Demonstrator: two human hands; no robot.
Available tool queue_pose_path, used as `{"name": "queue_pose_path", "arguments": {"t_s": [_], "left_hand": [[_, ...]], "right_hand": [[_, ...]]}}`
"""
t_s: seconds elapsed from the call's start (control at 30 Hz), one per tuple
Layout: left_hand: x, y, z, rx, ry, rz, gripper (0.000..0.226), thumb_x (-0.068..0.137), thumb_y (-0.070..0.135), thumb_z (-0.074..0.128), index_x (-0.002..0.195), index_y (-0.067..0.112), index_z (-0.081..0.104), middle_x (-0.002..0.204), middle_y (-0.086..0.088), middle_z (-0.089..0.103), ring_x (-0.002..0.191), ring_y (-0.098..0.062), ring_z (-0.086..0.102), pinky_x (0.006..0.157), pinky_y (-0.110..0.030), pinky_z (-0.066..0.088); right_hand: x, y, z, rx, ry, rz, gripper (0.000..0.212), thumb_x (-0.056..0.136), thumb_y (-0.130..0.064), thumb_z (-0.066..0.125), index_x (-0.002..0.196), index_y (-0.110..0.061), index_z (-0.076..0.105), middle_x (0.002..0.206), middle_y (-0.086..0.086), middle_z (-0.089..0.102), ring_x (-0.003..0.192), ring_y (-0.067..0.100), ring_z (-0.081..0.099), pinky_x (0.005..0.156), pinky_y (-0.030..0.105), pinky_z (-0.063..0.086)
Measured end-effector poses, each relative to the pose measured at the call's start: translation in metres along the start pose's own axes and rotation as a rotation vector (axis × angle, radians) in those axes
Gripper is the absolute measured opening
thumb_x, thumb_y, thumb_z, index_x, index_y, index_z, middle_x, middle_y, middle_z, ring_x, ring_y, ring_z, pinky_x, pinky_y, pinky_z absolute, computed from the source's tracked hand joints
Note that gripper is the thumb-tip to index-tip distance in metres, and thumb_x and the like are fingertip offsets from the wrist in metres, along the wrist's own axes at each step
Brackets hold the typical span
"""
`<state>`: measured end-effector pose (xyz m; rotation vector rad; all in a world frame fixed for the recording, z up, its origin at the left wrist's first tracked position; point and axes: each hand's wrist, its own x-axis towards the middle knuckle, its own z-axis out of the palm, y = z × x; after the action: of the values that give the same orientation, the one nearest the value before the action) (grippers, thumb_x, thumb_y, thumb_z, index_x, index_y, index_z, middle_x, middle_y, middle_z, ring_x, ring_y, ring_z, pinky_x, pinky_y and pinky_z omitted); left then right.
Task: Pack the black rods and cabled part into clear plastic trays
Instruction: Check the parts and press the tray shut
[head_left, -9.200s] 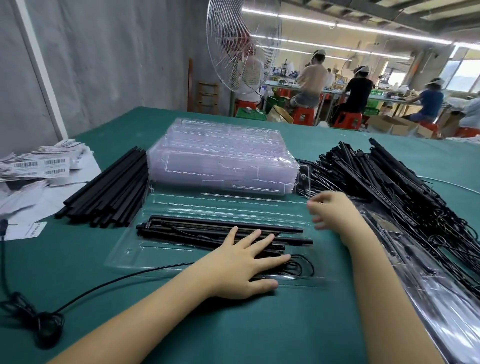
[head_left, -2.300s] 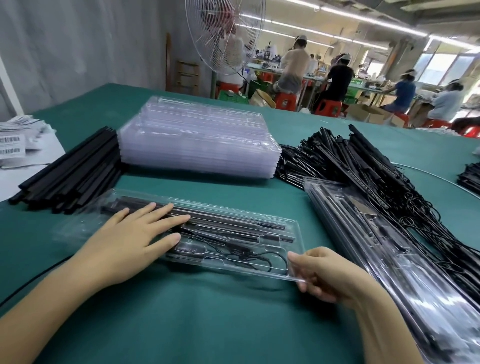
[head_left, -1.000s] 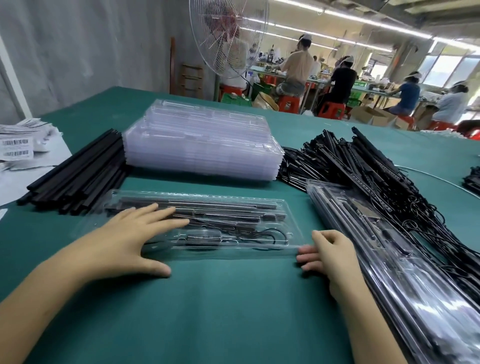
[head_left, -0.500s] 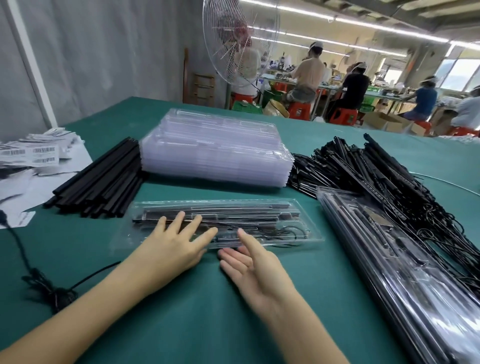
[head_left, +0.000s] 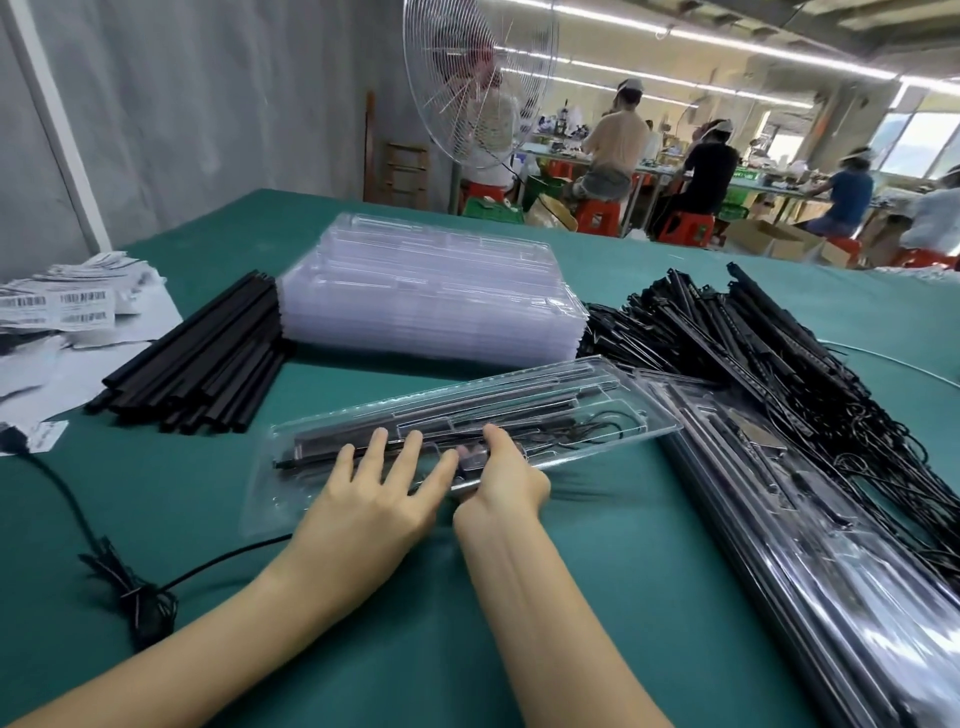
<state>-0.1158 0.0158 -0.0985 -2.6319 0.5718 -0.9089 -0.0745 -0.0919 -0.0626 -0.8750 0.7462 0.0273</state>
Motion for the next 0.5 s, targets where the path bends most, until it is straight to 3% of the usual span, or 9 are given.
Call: {"name": "queue_pose_path", "arguments": {"t_s": [0.13, 0.33, 0.5], "left_hand": [[0.002, 0.001, -0.001, 0.045, -0.031, -0.024, 0.043, 0.08, 0.013, 0.04, 0.107, 0.014, 0.074, 0.1, -0.022, 0.071, 0.081, -0.043, 0.069, 0.06, -0.048, 0.058], [0.001, 0.004, 0.001, 0.066, -0.09, -0.085, 0.037, 0.069, 0.017, 0.064, 0.105, 0.015, 0.074, 0.1, -0.021, 0.071, 0.081, -0.042, 0.069, 0.06, -0.047, 0.058], [0.0, 0.008, -0.001, 0.057, -0.127, -0.066, 0.038, 0.065, 0.019, 0.068, 0.102, 0.016, 0.076, 0.096, -0.02, 0.072, 0.078, -0.042, 0.07, 0.059, -0.047, 0.058]], "right_hand": [[0.005, 0.003, -0.002, -0.091, 0.003, -0.056, 0.02, 0.076, -0.001, 0.067, 0.069, -0.004, 0.048, 0.063, 0.006, 0.055, 0.051, 0.02, 0.049, 0.052, 0.027, 0.042], [0.016, 0.0, -0.005, -0.25, -0.096, -0.159, 0.019, 0.073, -0.001, 0.066, 0.074, -0.008, 0.048, 0.077, 0.01, 0.056, 0.071, 0.025, 0.051, 0.078, 0.043, 0.051], [0.02, 0.0, -0.01, -0.221, -0.096, -0.15, 0.018, 0.074, 0.006, 0.063, 0.071, -0.004, 0.048, 0.074, 0.015, 0.057, 0.067, 0.027, 0.055, 0.07, 0.045, 0.052]]}}
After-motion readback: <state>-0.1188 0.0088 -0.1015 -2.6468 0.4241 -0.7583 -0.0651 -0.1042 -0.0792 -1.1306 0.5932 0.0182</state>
